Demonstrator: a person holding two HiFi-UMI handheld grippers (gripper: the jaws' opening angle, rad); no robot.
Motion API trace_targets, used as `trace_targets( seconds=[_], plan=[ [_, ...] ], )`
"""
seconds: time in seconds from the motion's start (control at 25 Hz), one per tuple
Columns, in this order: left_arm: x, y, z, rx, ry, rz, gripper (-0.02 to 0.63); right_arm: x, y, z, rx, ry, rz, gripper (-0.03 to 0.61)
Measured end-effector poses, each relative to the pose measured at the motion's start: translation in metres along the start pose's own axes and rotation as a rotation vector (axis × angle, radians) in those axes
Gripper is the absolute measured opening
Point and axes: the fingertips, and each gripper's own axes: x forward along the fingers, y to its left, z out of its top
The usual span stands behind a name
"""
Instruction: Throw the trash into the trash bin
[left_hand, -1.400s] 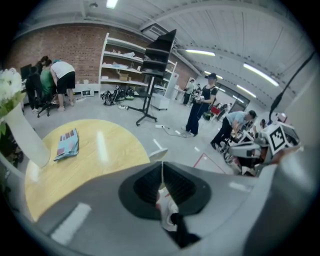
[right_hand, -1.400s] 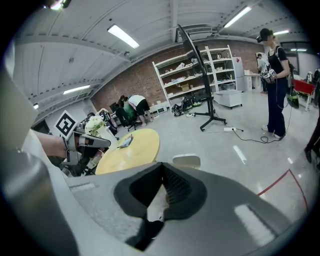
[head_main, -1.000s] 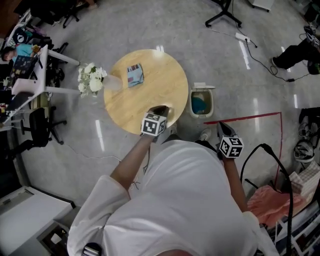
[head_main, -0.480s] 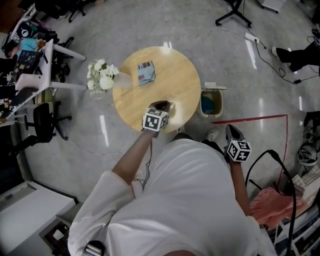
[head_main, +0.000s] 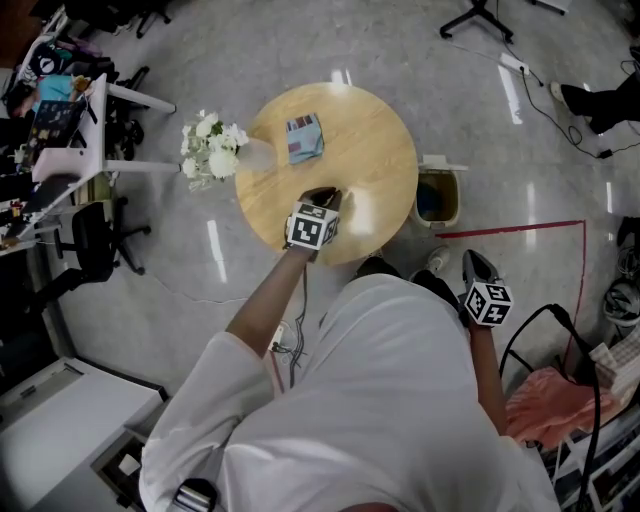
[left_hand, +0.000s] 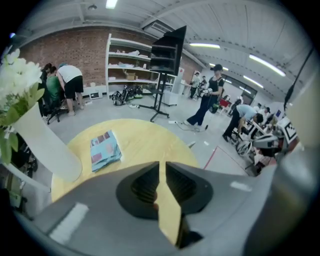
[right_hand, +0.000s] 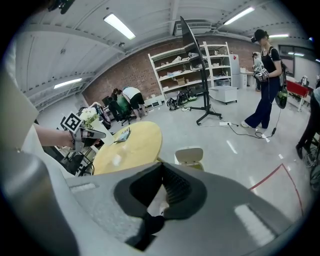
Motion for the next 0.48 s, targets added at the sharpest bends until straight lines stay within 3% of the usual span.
trace_targets(
  seconds=[0.48],
  plan=[
    [0.013,0.055,-0.005,-0.011,0.034,0.026,0.061,0.011,0.015,0.002,0.011,0.019,-0.017,0.002]
  ],
)
